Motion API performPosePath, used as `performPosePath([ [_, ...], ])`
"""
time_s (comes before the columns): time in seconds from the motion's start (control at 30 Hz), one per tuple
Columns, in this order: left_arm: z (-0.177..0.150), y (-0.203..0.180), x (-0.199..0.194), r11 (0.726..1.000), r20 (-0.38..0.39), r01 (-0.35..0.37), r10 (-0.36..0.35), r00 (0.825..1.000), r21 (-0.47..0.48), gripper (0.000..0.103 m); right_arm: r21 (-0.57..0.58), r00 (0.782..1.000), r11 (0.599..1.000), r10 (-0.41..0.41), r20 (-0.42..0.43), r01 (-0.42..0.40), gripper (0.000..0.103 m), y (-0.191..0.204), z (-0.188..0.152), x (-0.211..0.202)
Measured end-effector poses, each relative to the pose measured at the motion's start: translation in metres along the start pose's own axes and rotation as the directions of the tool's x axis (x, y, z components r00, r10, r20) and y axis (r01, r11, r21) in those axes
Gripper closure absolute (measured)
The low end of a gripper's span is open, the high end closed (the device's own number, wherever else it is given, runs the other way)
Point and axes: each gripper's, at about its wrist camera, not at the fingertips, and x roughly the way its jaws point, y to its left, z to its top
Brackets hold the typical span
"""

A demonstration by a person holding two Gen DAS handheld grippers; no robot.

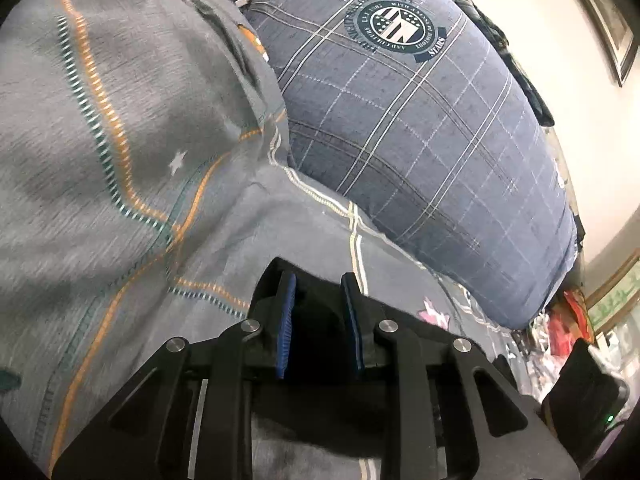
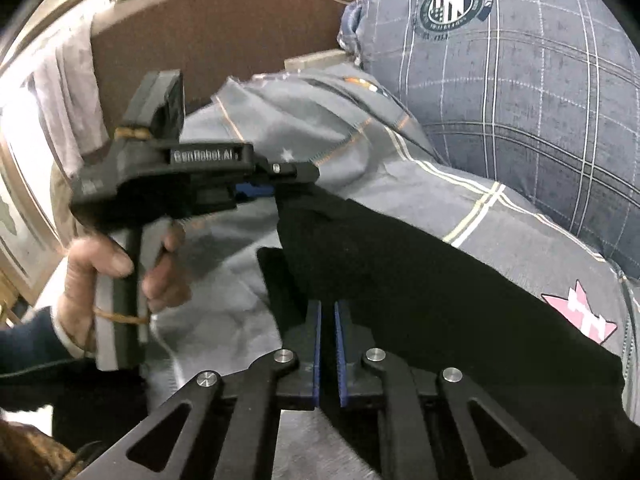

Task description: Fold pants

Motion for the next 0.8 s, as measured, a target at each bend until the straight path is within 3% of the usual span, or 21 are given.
performPosePath([
  [0.2, -0.01, -0.002, -0.006, 0.999, -0.014, -0.032, 0.033, 0.999, 0.033, 0.081, 0.005, 0.999, 0.999, 0.038, -0.028, -0.038, 0.097, 0.01, -0.013, 0.0],
  [0.37, -0.022, -0.004, 0.012, 0.983, -0.073, -0.163, 0.169, 0.983, 0.081, 0.081, 0.017, 0.996, 1.0, 0.025, -0.083, -0.024, 0.097, 0.01, -0.029, 0.016],
  [0.43, -0.023, -0.005, 0.012, 0.976, -0.057, -0.198, 0.204, 0.977, 0.093, 0.081, 0.032, 0.994, 0.999, 0.027, -0.101, -0.024, 0.097, 0.007, -0.034, 0.025],
  [0.53, -0.02, -0.007, 0.001, 0.969, 0.014, -0.228, 0.228, 0.974, 0.092, 0.081, 0.094, 0.998, 0.995, 0.042, -0.053, -0.037, 0.095, 0.0, -0.037, 0.022],
  [0.6, -0.018, -0.008, -0.004, 0.965, 0.055, -0.248, 0.244, 0.968, 0.087, 0.08, 0.119, 0.998, 0.992, 0.055, -0.044, -0.049, 0.08, -0.001, -0.038, 0.017],
  [0.67, -0.018, -0.007, -0.005, 0.967, 0.066, -0.241, 0.236, 0.97, 0.085, 0.07, 0.136, 0.998, 0.989, 0.058, -0.027, -0.054, 0.067, -0.002, -0.04, 0.006],
  [0.7, -0.019, -0.007, -0.005, 0.968, 0.067, -0.235, 0.23, 0.971, 0.085, 0.065, 0.145, 0.998, 0.988, 0.053, -0.017, -0.05, 0.066, -0.003, -0.041, -0.002],
  [0.8, -0.023, -0.017, -0.003, 0.971, 0.074, -0.208, 0.2, 0.977, 0.119, 0.065, 0.191, 0.999, 0.981, 0.025, 0.022, -0.029, 0.066, -0.013, -0.05, -0.032],
])
